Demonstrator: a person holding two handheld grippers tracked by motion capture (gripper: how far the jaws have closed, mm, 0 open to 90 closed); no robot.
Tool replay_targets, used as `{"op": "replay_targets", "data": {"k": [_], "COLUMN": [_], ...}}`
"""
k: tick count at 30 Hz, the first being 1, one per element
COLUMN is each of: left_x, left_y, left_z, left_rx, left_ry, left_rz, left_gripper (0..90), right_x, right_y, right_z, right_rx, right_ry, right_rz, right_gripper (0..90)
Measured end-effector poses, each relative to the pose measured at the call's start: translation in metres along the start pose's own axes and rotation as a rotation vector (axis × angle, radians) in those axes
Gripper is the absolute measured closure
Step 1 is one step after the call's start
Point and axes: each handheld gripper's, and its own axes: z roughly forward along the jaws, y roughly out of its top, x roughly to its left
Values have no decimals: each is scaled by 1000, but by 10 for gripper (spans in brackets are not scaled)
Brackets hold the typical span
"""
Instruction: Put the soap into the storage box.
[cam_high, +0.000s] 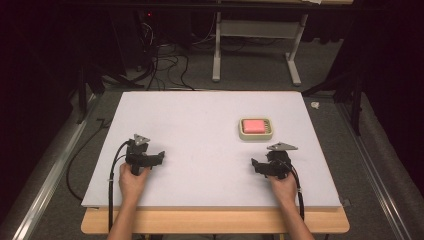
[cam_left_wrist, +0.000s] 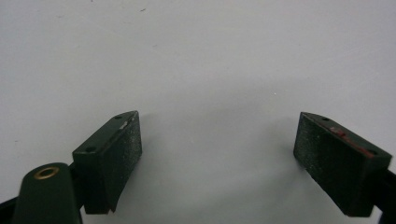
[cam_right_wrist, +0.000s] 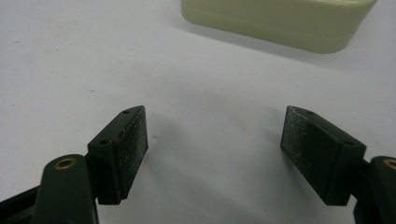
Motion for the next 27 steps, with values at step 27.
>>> {"op": "replay_targets", "data": {"k": [27], "left_x": [0], "left_y": [0], "left_z": [0], "left_rx": [-1], "left_ry": [1], "left_rz": [2], "left_gripper": [157], "right_x": [6], "right_y": [-1], "right_z": [2], "right_rx": [6], "right_ry": [-32], "right_rz": [-48], "right_gripper": [214]}}
